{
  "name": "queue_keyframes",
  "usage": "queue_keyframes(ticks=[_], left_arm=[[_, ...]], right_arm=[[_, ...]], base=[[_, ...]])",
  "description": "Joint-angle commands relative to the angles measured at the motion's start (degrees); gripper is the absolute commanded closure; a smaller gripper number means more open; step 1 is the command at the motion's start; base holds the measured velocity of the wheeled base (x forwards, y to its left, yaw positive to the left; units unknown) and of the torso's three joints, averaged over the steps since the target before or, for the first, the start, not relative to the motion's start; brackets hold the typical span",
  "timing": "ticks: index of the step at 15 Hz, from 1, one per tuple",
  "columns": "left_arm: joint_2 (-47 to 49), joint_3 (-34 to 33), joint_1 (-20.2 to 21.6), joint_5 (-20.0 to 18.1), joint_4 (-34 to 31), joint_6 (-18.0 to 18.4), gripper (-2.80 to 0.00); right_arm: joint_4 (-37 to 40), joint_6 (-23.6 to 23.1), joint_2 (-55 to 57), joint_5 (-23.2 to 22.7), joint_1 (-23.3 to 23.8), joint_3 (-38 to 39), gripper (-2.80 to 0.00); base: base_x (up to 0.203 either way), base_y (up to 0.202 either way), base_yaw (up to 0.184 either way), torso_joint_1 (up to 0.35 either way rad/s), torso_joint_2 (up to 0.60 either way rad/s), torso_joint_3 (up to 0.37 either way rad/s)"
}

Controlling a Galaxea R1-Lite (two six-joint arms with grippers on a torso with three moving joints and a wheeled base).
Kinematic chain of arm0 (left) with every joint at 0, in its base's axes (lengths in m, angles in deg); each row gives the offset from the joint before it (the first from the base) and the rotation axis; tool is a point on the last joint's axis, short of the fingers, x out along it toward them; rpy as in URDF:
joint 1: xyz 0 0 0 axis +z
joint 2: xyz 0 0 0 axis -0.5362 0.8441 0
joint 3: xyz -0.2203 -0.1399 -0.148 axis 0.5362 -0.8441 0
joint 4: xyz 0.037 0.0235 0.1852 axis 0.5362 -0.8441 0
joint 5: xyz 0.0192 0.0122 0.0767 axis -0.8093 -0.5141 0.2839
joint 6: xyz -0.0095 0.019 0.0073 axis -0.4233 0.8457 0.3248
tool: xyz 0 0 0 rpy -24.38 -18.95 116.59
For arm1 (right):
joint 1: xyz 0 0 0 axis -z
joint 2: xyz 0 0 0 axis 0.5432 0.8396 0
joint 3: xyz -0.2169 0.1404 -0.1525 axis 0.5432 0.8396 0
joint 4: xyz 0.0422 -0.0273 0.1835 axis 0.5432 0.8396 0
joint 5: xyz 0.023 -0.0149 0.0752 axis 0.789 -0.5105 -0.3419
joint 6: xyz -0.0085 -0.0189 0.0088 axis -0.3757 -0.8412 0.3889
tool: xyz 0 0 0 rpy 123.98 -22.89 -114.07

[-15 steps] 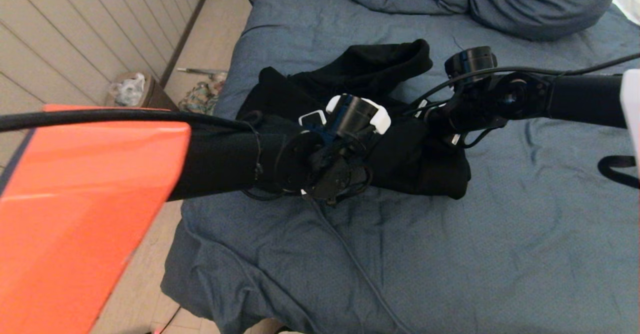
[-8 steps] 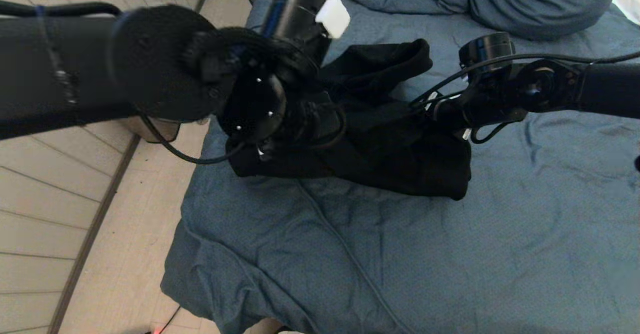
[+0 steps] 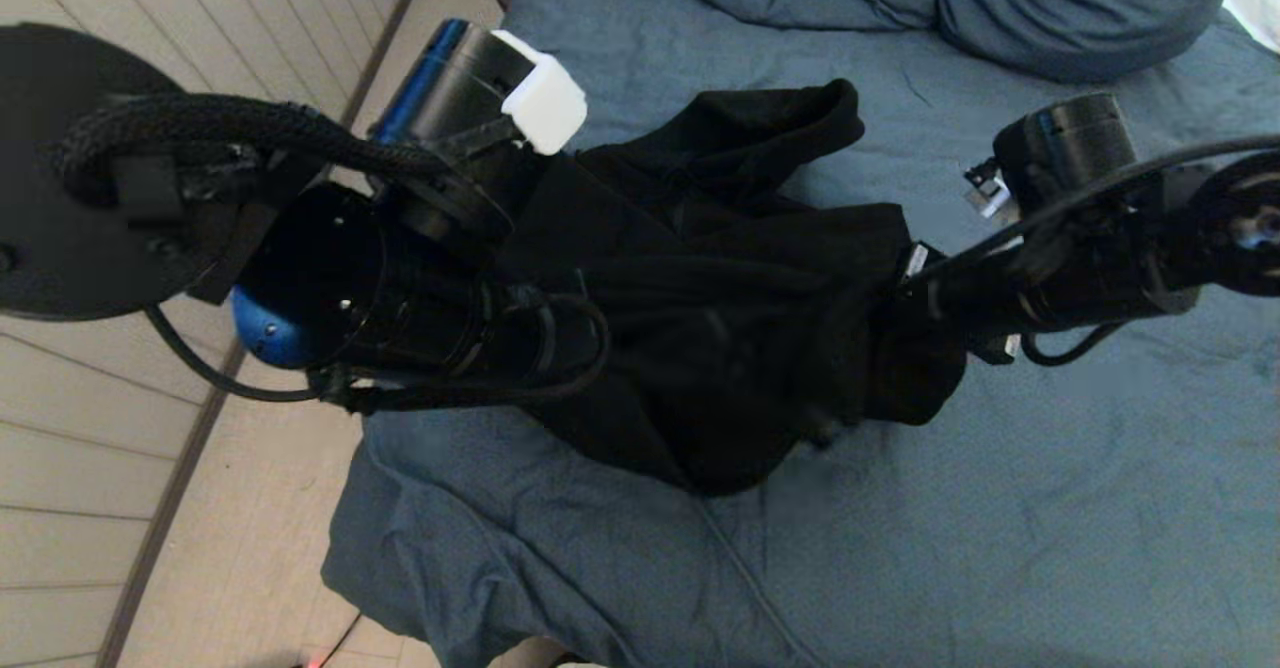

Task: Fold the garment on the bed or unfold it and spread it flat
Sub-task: Fold the black sweatshirt

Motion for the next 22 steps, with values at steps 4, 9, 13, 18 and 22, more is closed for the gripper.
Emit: queue_keyframes(ticks=[4,9,13,18,22], left_arm=[[-4.1,-6.3,-0.1,-0.5,0.3,-0.7,0.0],[-8.2,-13.8,-1.2,-4.7,0.3,-0.9,0.0],[-13.6,-19.5,-1.2,-9.2,-0.4,-0.9,0.0],[-17.7,-28.6,-1.7,-9.9,0.1,-0.7,0.0],[-19.5,-32.0,-3.7,-11.5,-0.3,-1.0,0.0]], right_arm=[[0.2,-0.3,-10.8,-0.1,-6.5,12.0,0.0],[0.5,-0.9,-19.3,0.1,-9.1,22.5,0.0],[2.1,-1.4,-28.8,0.0,-9.7,30.1,0.0],[10.1,-1.5,-40.5,-0.1,-11.4,36.2,0.0],[15.2,-1.5,-47.3,-0.1,-12.4,40.0,0.0]], base=[[0.0,0.0,0.0,0.0,0.0,0.0],[0.0,0.0,0.0,0.0,0.0,0.0],[0.0,0.0,0.0,0.0,0.0,0.0],[0.0,0.0,0.0,0.0,0.0,0.0],[0.0,0.0,0.0,0.0,0.0,0.0]])
